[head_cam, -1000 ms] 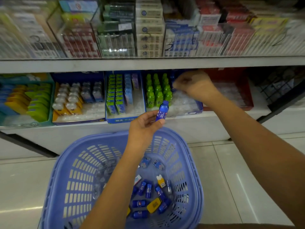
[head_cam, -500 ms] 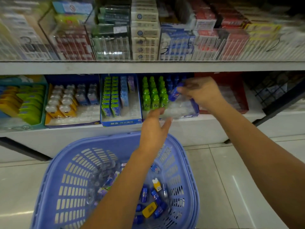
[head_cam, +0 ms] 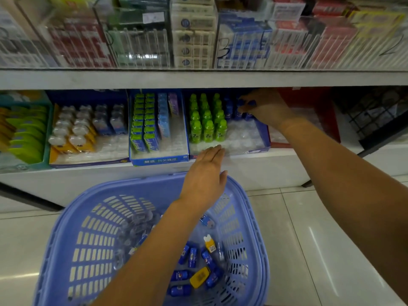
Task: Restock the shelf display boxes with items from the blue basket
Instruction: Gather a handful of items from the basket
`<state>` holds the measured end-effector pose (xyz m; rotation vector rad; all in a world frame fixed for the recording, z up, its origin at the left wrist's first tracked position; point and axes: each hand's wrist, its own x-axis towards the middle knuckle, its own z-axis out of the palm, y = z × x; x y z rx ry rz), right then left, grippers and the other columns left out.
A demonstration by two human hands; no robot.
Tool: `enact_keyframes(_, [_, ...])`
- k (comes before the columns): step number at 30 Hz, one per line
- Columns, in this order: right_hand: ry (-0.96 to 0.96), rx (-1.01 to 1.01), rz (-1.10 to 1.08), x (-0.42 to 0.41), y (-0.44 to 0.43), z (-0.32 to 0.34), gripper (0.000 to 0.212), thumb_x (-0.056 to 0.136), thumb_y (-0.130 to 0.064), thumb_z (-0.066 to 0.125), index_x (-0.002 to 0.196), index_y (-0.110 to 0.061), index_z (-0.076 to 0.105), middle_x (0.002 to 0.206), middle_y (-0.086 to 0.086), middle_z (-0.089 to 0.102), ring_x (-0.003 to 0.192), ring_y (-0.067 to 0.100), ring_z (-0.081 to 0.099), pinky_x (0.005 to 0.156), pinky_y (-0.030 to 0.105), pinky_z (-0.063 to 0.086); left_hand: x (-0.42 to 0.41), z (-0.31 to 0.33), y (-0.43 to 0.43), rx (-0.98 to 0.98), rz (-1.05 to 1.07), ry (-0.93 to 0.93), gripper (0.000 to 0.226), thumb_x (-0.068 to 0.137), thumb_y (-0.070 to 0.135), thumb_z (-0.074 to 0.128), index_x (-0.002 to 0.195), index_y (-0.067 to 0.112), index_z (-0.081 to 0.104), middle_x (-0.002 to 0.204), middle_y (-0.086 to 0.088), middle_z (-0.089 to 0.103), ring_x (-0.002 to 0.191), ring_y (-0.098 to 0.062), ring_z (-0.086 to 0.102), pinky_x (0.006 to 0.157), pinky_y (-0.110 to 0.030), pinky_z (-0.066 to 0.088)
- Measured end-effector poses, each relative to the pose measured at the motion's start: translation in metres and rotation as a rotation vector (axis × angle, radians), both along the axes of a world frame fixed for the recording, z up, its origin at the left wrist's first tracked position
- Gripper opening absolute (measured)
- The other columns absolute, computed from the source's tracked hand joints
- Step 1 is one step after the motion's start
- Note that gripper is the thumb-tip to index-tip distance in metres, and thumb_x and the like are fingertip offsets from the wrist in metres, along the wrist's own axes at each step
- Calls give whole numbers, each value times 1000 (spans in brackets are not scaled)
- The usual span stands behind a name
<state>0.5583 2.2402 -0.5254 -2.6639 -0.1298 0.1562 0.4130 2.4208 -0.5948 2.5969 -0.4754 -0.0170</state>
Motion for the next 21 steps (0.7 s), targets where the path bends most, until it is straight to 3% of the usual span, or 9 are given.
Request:
enact_keyframes(6, [122,-164,30,6,5,11,54,87,-31,66,136,-15,51,137,10,52,123,27,50,100,30,39,1,5,0,16,-18,26,59,99,26,45,150,11,20,159,-2,18,146,-16,15,116,-21,8])
enact_keyframes(8, [73,-155,15,-2,7,17,49,89,-29,64,135,-15,51,138,10,51,124,28,48,101,30,38,-6,10,3,-83,-8,41,55,100,26,45,149,12,25,158,-2,22,145,-15,18,114,-18,12])
enact_keyframes(10, [-82,-120,-16,-18,12,22,39,90,-27,63,125,-11,59,130,11,57,117,27,53,93,26,40,-20,8,13,-243,35,-4,46,99,25,47,143,12,39,149,-3,38,136,-17,35,106,-19,27])
enact_keyframes(12, [-176,-116,29,-46,25,25,28,85,-31,68,103,-9,69,107,11,67,96,22,60,72,19,39,-38,-7,29,-333,92,1,33,98,22,50,129,11,54,130,-7,56,115,-21,54,93,-27,43])
enact_keyframes(13, [-130,-108,82,-64,34,24,24,82,-34,71,89,-11,71,93,7,69,83,17,60,62,18,37,-47,-21,40,-322,109,62,28,97,20,51,122,10,57,121,-9,61,106,-23,59,88,-32,49])
enact_keyframes(15, [113,-76,248,-106,56,13,22,75,-38,76,75,-17,70,77,-1,67,73,13,60,57,20,39,-66,-56,62,-162,95,296,23,96,16,49,115,9,60,111,-11,65,98,-27,63,85,-37,51])
enact_keyframes(19, [657,-217,428,-170,100,-67,25,83,-31,71,92,-7,72,87,8,69,78,21,62,69,30,50,-108,-126,100,187,-40,769,28,96,15,45,118,7,59,123,-14,60,112,-27,56,89,-32,41])
enact_keyframes(21, [829,-316,371,-189,114,-120,22,88,-24,65,83,-3,67,74,14,58,66,24,52,65,34,49,-123,-151,110,214,-40,892,34,94,15,50,126,6,56,132,-15,53,121,-29,51,96,-33,40])
